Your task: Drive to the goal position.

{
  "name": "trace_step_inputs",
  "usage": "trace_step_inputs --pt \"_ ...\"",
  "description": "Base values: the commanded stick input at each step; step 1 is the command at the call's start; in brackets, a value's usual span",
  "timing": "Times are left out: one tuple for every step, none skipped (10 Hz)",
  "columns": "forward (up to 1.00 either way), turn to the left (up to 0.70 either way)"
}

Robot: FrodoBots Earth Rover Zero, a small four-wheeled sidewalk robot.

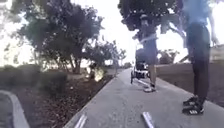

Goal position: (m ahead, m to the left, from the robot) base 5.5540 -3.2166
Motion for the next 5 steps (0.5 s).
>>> trace_step_inputs --pt "0.08 0.00" --pt "0.00 0.00" --pt "0.00 0.00" --pt "-0.09 0.00" --pt "-0.20 0.00"
